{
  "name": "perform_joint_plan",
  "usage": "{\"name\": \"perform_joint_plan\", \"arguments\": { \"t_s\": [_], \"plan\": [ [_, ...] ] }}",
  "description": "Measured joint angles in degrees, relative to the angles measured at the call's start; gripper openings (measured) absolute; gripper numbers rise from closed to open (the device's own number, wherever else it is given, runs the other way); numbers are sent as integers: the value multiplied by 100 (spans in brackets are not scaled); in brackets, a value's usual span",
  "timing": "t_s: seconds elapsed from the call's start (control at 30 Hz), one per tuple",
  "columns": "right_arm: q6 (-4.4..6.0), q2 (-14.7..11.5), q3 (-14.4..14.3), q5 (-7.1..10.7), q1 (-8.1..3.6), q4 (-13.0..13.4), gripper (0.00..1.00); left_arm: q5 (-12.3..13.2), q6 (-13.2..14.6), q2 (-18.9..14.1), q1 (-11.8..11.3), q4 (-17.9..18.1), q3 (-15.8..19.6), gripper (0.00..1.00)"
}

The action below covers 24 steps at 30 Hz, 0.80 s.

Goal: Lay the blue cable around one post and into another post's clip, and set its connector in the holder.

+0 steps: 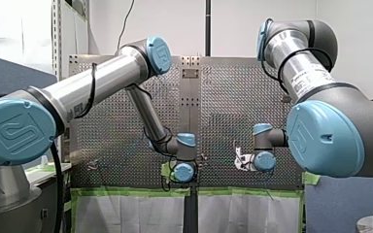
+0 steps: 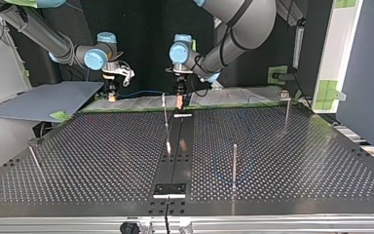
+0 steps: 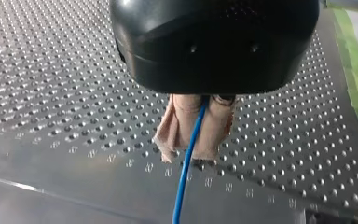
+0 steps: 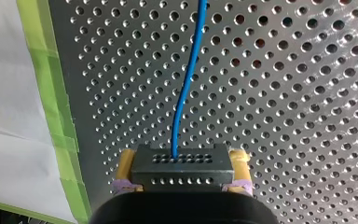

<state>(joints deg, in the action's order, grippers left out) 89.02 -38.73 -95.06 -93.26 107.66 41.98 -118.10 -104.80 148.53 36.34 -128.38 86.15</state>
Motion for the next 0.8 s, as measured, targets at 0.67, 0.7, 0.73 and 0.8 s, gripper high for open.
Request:
{"name": "perform_joint_plan", "arguments": {
  "t_s": [0.67, 0.7, 0.73, 0.8],
  "plan": [
    [-80, 10, 14, 165, -65, 377, 13, 236, 11, 98, -244, -36, -200, 8],
    [-82, 12, 16, 166, -68, 383, 13, 235, 16, 136, -249, -73, -236, 8],
    [-85, 11, 22, 169, -74, 385, 13, 237, 23, 193, -255, -131, -293, 8],
    [-89, 13, 34, 169, -82, 375, 13, 253, 30, 281, -261, -182, -374, 8]
  ]
}}
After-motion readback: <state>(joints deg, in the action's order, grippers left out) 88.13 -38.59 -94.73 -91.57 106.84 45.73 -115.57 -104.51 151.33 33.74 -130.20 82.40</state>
